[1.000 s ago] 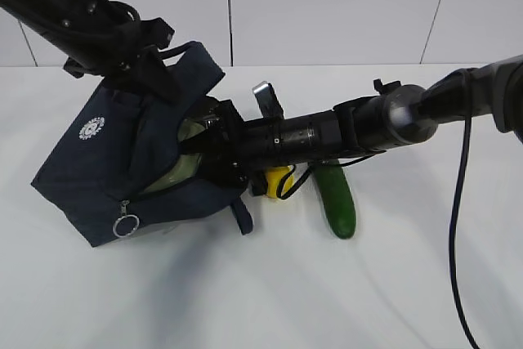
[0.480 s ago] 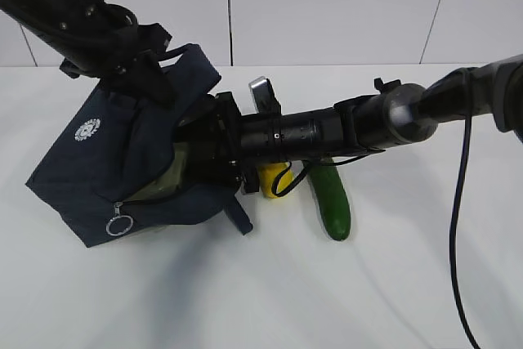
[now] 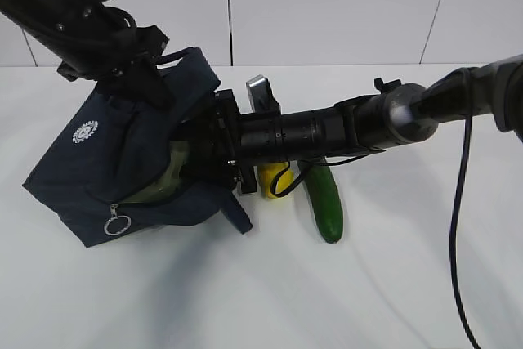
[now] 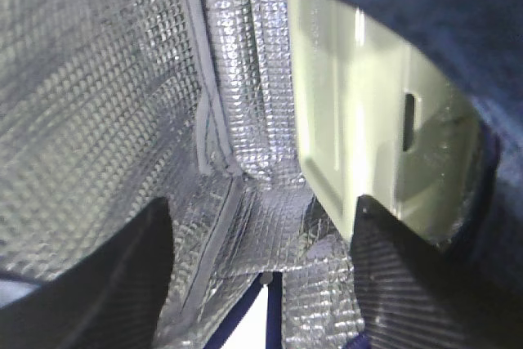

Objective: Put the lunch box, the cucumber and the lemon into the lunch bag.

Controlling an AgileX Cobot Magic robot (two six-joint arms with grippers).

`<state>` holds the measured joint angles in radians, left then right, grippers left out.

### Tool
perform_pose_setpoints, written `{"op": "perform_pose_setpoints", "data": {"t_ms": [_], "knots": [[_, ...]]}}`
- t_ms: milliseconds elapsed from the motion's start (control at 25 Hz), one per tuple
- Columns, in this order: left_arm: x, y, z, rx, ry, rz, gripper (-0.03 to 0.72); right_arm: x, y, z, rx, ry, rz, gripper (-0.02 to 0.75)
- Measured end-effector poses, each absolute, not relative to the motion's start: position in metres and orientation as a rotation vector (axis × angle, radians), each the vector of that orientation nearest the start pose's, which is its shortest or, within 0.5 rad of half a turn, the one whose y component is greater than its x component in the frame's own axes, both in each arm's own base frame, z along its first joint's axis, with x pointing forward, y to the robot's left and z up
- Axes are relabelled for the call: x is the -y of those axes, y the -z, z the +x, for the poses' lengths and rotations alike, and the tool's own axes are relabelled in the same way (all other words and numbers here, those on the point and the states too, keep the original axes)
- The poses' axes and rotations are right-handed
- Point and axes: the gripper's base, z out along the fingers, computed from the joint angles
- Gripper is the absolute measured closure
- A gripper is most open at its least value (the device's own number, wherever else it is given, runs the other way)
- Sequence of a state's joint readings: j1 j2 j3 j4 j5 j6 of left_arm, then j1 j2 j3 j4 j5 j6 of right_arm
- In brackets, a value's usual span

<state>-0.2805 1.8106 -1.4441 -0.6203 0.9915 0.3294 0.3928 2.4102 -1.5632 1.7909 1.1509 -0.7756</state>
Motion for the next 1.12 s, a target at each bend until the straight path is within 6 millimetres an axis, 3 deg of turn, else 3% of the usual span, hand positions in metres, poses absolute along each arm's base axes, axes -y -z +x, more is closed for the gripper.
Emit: {"op": "perform_pose_setpoints", "data": {"t_ms": [320, 520, 1000, 1120], "knots": [[0.132, -0.268, 0.358, -2.723, 0.856, 0.393, 0.694, -0.256, -0.115, 0.405, -2.335, -2.042, 0.064, 0.228], [0.123, -0.268, 0.36, -2.729, 0.86, 0.373, 0.694, -0.256, -0.139, 0.403, -2.312, -2.023, -0.021, 0.228], [0.116, -0.269, 0.361, -2.735, 0.869, 0.353, 0.694, -0.248, -0.176, 0.383, -2.529, -1.821, -0.304, 0.229], [0.113, -0.269, 0.362, -2.73, 0.867, 0.355, 0.694, -0.242, -0.187, 0.378, -2.651, -1.643, -0.357, 0.229]]}}
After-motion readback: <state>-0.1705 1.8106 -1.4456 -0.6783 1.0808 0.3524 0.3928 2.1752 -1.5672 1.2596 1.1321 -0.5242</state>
